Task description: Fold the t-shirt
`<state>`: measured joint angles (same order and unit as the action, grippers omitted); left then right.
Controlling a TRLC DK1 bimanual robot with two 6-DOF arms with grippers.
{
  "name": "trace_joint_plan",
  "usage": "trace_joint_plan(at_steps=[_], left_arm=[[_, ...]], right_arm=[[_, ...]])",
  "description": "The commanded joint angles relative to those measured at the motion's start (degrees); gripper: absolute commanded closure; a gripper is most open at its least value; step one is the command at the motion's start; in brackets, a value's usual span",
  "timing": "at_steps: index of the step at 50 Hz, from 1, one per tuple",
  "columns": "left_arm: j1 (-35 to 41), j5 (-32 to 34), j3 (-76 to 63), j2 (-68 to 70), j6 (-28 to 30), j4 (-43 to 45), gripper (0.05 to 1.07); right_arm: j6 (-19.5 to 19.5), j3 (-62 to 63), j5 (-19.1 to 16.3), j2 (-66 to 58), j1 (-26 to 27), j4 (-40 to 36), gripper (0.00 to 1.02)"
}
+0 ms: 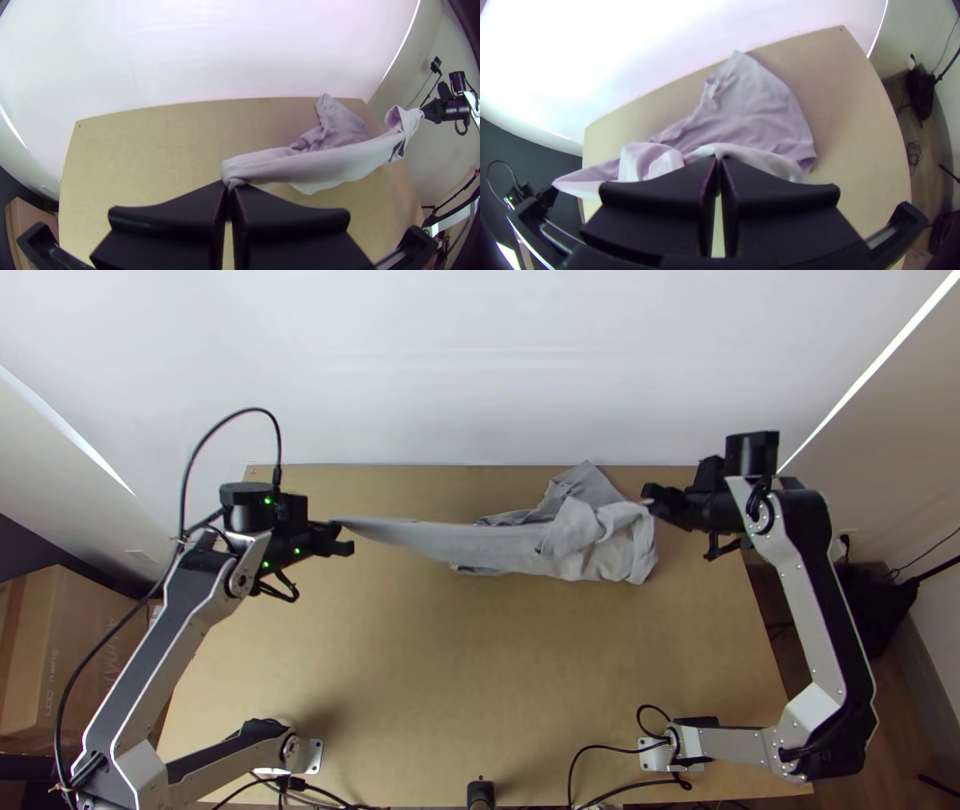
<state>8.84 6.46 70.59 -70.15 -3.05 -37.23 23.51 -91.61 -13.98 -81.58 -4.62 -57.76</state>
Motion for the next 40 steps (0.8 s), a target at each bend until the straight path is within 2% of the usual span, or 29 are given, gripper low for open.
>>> trace_joint_plan(at_steps=[1,18,27,40], left_arm=[[-1.99,1.36,7.02,-2.45,-0.91,-1.88,1.05],[-6.03,1.63,27.06,-5.96,-2.05,0.23,1.05],[-7.52,1.63,35.85,-5.44,-2.49,2.43,1.05],[-7.79,1.63,36.90,3.79,-2.93,8.14,1.05]], right_arm=[[-0.57,-9.46,0.18,-2.97,1.20,0.28,1.00],[-2.85,-41.63,1.23,-13.43,2.60,2.03,1.00],[-3.64,-41.80,2.64,-9.39,2.25,13.46,1.00],[-1.45,-37.94,2.29,2.92,-0.74,22.69,1.00]])
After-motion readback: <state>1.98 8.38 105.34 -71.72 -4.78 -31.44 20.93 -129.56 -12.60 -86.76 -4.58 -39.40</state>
